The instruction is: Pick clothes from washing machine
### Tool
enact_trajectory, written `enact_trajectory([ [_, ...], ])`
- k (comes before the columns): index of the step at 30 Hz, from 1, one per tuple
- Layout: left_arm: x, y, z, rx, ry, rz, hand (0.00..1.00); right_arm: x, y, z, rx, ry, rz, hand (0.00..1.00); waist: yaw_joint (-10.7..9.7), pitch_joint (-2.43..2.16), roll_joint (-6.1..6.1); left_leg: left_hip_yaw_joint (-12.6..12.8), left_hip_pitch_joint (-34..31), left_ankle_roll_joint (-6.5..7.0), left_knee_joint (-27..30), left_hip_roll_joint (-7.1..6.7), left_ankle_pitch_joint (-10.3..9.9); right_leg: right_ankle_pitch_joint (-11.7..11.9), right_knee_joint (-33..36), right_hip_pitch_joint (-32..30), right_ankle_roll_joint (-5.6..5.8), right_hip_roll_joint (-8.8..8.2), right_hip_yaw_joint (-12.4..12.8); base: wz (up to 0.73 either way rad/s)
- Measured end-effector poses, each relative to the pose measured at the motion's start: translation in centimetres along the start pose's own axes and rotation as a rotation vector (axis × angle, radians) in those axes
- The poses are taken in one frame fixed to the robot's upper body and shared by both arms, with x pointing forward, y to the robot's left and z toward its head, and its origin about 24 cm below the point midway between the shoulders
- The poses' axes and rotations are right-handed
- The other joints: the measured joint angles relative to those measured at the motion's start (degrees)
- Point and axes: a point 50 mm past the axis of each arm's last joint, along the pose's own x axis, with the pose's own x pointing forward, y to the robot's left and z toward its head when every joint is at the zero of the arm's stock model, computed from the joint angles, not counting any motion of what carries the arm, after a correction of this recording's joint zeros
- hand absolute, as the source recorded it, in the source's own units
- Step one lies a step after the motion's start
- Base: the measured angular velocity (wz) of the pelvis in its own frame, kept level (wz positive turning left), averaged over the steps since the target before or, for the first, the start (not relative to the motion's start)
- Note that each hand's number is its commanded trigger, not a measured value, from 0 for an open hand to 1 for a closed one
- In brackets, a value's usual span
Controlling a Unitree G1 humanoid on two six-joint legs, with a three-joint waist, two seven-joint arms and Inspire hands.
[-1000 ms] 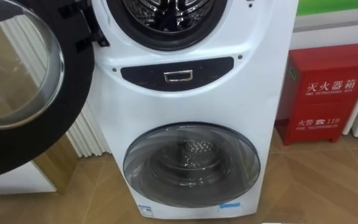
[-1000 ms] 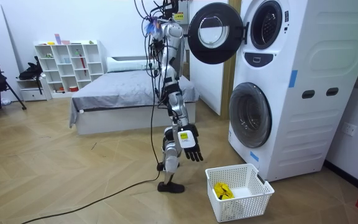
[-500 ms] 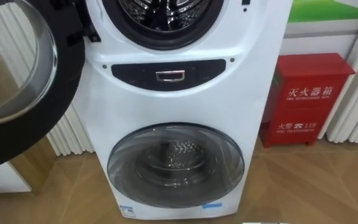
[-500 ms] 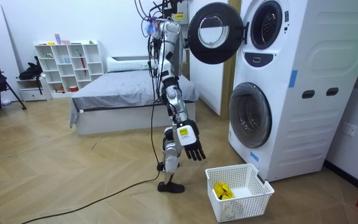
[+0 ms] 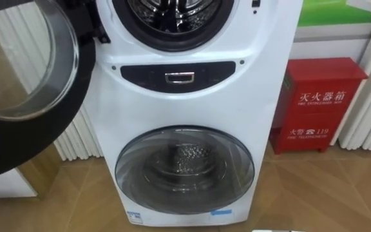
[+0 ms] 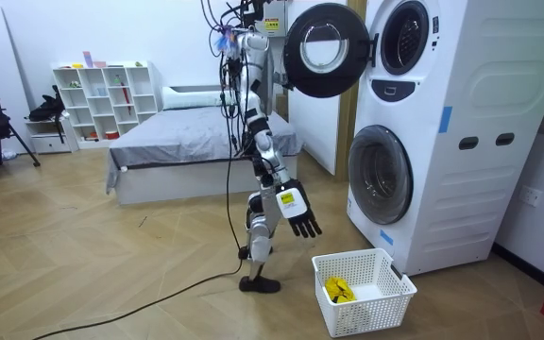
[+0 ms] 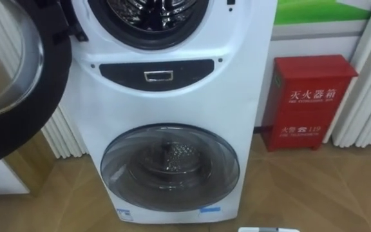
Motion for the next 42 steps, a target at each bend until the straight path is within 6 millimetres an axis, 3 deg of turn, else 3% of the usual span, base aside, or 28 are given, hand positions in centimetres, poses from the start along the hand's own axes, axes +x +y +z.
enact_trajectory([
  [2, -0.5, -1.2, -1.8, 0.030, 0.047, -0.047, 0.00, 0.1, 0.6, -0.1, -0.021, 0.006, 0.027, 0.00, -0.8, -0.08, -0.94, -0.4, -0.8, 0.11, 0.5, -0.06, -0.1, 0.2, 0.0, -0.4, 0.25, -0.01, 0.0, 0.04],
  [6, -1.6, -3.7, -4.3, 0.147, 0.101, -0.158, 0.00, 0.2, 1.5, -0.1, -0.077, 0.015, 0.055, 0.00, -2.0, -0.08, -1.62, -0.9, -1.9, 0.20, 1.0, -0.10, -0.1, 0.8, -0.1, -1.0, 0.52, 0.08, 0.5, 0.06],
  [12, -6.8, -7.3, -4.8, 0.313, -0.028, -0.409, 0.00, 0.4, 3.7, -0.9, -0.184, 0.043, 0.136, 0.00, -1.9, 0.16, -2.11, -2.6, -3.3, 0.60, 2.1, -0.14, -0.1, 1.7, -0.3, -1.0, 1.00, 0.04, 0.9, 0.19],
  [13, -8.6, -8.4, -4.9, 0.385, -0.076, -0.489, 0.00, 0.5, 4.6, -0.7, -0.199, 0.037, 0.164, 0.00, -1.9, 0.17, -2.11, -3.1, -3.6, 0.67, 2.5, -0.21, -0.1, 1.9, -0.4, -0.9, 1.16, 0.03, 0.8, 0.27],
  [15, -10.5, -10.3, -4.3, 0.473, -0.148, -0.605, 0.00, 0.5, 5.5, -0.4, -0.229, 0.023, 0.205, 0.00, -2.1, 0.26, -1.97, -3.9, -4.3, 0.90, 2.9, -0.25, 0.1, 2.1, -0.5, -0.9, 1.29, -0.14, 0.8, 0.21],
  [19, -13.6, -13.7, 0.7, 0.422, -0.392, -0.783, 0.00, 0.7, 7.6, 2.2, -0.266, -0.069, 0.262, 0.00, -4.3, 0.77, 0.06, -3.3, -4.7, 1.13, 2.7, -0.86, 0.1, 2.5, -1.2, -0.8, 1.64, -0.45, 0.6, -0.14],
  [22, -15.3, -14.5, 2.5, 0.375, -0.484, -0.889, 0.00, 0.7, 7.6, 1.5, -0.267, -0.043, 0.264, 0.00, -4.9, 0.43, 2.16, -1.8, -3.5, 1.29, 1.1, -0.99, 0.4, 2.4, -1.3, -1.0, 1.69, -0.66, 0.6, -0.22],
  [23, -16.0, -14.7, 3.0, 0.358, -0.514, -0.941, 0.00, 0.6, 7.3, 1.0, -0.270, -0.019, 0.256, 0.00, -5.0, 0.12, 2.74, -1.4, -3.0, 1.27, 0.7, -0.93, 0.5, 2.4, -1.3, -1.0, 1.71, -0.65, 0.6, -0.26],
  [25, -16.7, -15.0, 3.3, 0.341, -0.532, -1.012, 0.00, 0.6, 7.3, 0.6, -0.281, 0.001, 0.247, 0.00, -5.3, -0.20, 3.23, -0.6, -2.4, 1.28, 0.5, -0.84, 0.5, 2.3, -1.2, -1.0, 1.76, -0.67, 0.7, -0.27],
  [29, -17.2, -15.4, 3.4, 0.360, -0.530, -1.105, 0.00, 0.7, 7.9, 0.8, -0.280, -0.001, 0.253, 0.00, -6.4, -0.26, 3.32, -0.2, -1.6, 1.27, 0.4, -0.79, 0.5, 2.2, -1.2, -0.8, 1.72, -0.73, 0.5, -0.17],
  [35, -17.6, -16.0, 3.7, 0.404, -0.549, -1.181, 0.00, 0.8, 8.2, 1.2, -0.262, 0.005, 0.256, 0.00, -6.9, 0.23, 2.74, -0.2, -1.9, 1.28, 0.5, -0.81, 0.3, 2.1, -1.2, -1.1, 1.63, -0.75, 0.3, 0.01],
  [39, -17.9, -16.8, 3.4, 0.382, -0.529, -1.222, 0.00, 0.9, 8.9, 1.0, -0.245, 0.019, 0.278, 0.00, -7.9, 0.29, 3.01, -0.2, -1.7, 1.29, 0.4, -0.85, 0.3, 2.1, -1.1, -0.9, 1.62, -0.75, 0.3, 0.00],
  [42, -17.4, -17.4, 2.0, 0.365, -0.453, -1.230, 0.00, 0.9, 9.2, 0.9, -0.256, 0.021, 0.283, 0.00, -8.4, 0.08, 3.54, 0.0, -1.5, 1.28, 0.2, -0.82, 0.3, 2.1, -1.1, -0.9, 1.61, -0.69, 0.5, -0.06],
])
